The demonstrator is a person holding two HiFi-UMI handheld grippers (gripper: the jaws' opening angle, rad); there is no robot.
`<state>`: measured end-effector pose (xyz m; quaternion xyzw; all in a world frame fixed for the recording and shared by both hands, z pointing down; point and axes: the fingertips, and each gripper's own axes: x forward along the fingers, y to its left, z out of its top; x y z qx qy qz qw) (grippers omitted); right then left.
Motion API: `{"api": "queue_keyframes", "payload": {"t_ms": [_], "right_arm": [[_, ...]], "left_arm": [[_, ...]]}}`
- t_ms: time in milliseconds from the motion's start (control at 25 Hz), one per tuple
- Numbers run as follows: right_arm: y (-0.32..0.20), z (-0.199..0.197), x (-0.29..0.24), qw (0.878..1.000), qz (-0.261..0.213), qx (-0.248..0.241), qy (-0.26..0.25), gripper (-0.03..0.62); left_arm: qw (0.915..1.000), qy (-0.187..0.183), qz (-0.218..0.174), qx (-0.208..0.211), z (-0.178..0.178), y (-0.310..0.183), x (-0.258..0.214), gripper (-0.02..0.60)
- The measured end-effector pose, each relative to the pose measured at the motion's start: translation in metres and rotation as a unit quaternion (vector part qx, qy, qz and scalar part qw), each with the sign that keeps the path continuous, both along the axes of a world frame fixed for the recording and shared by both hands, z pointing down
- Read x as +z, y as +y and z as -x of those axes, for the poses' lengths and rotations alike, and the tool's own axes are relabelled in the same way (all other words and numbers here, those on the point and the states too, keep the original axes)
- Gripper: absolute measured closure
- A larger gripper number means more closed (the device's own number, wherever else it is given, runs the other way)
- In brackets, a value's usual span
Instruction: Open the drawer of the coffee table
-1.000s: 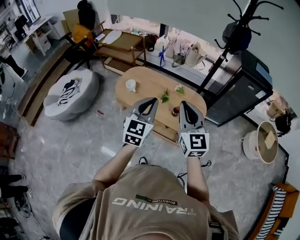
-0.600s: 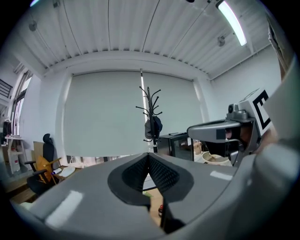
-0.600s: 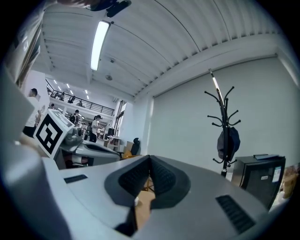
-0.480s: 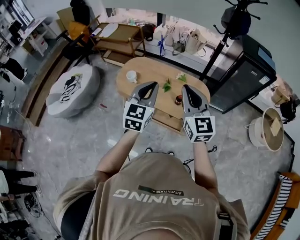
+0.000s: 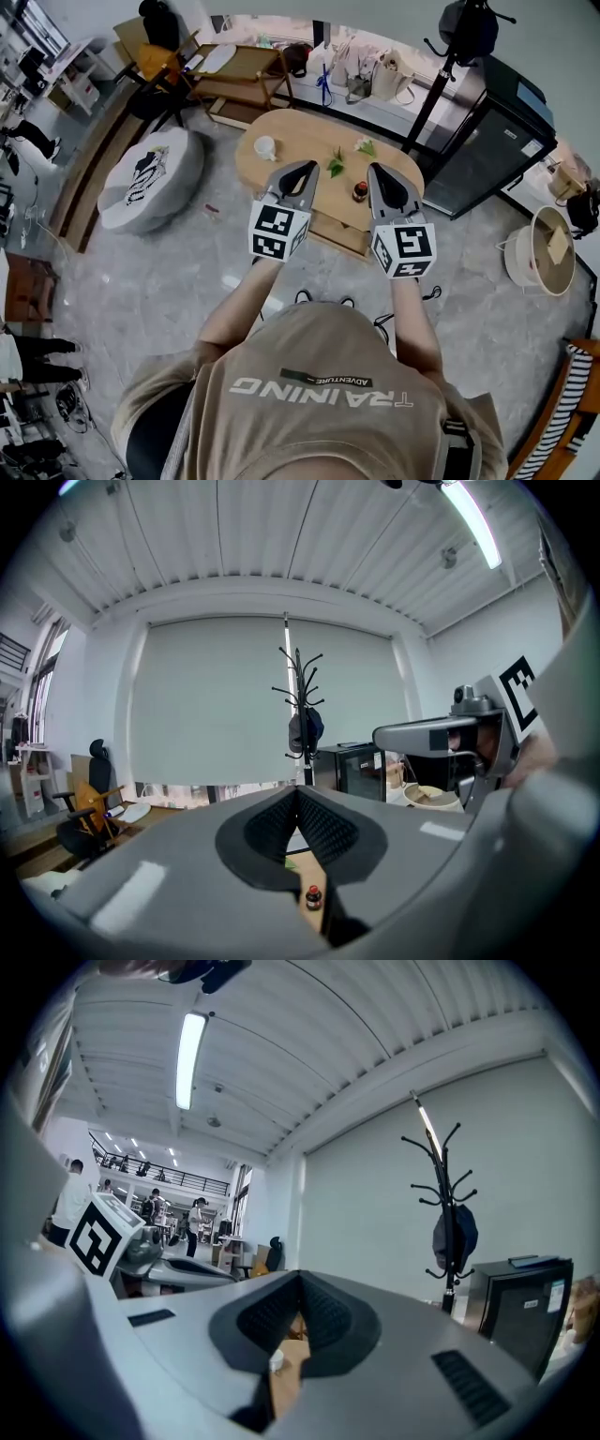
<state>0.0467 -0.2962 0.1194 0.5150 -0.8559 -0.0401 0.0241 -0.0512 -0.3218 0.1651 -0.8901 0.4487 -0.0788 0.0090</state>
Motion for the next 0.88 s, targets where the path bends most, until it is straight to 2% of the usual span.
{"api": "queue_keyframes", "payload": {"t_ms": [720,880], "right_arm": [[0.01,0.014,0.002,1.0,-0.013,-0.008,-0.003,0.588],[0.009,0.026,0.004,1.0,-0.019,-0.003,-0.013,0.588]], "left_arm": [[0.9997,0.009,-0.023,0.002,0.004,0.006,-0.003,0.575],[0.9993,-0.008,-0.035,0.009,0.015,0.005,-0.004,0.575]]}}
